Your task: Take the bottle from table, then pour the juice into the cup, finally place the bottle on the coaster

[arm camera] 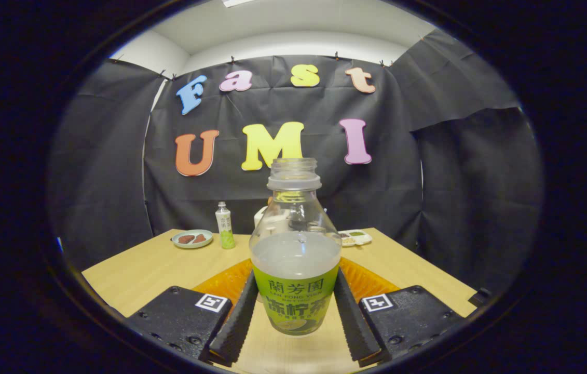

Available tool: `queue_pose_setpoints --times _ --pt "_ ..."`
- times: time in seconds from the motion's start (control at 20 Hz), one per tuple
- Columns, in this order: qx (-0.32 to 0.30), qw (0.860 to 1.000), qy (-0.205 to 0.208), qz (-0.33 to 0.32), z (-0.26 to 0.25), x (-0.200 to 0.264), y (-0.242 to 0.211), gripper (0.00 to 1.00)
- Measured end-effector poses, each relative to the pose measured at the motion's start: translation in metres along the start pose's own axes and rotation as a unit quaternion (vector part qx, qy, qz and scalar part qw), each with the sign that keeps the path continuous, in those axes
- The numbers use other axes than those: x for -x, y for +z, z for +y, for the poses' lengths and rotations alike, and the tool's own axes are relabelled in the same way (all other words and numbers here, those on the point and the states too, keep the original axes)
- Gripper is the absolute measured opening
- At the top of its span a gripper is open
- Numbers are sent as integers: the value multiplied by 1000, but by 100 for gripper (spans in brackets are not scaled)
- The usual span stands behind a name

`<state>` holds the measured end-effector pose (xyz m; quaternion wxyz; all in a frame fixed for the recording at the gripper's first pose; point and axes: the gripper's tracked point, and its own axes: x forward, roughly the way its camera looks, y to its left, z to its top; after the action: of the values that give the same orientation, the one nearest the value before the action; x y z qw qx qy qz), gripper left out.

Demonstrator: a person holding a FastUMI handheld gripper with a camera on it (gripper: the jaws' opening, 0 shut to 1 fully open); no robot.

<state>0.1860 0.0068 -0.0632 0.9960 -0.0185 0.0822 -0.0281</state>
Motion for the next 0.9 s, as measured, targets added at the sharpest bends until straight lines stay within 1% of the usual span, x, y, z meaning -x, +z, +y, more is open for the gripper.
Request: queue_pose_setpoints --times 0.15,0.2,0.3,0.35,0.45,0.55,0.6,0.75,0.8,0.9 --pt "-19 999 3 32 -2 -33 -20 80" --pt "-33 999 13 40 3 -46 -25 80" --pt "-66 995 52 61 18 -66 -35 80" --pt "-80 992 58 75 19 -77 -43 80" --pt "-101 991 55 70 17 -96 -44 80" --pt "-98 992 50 58 16 -113 -42 80" --pt "-95 992 55 55 19 -121 -44 80" --pt "-83 991 101 40 34 -136 -36 80" --pt "-83 991 106 30 36 -144 -31 80" --pt "-57 994 90 26 37 -159 -31 80"
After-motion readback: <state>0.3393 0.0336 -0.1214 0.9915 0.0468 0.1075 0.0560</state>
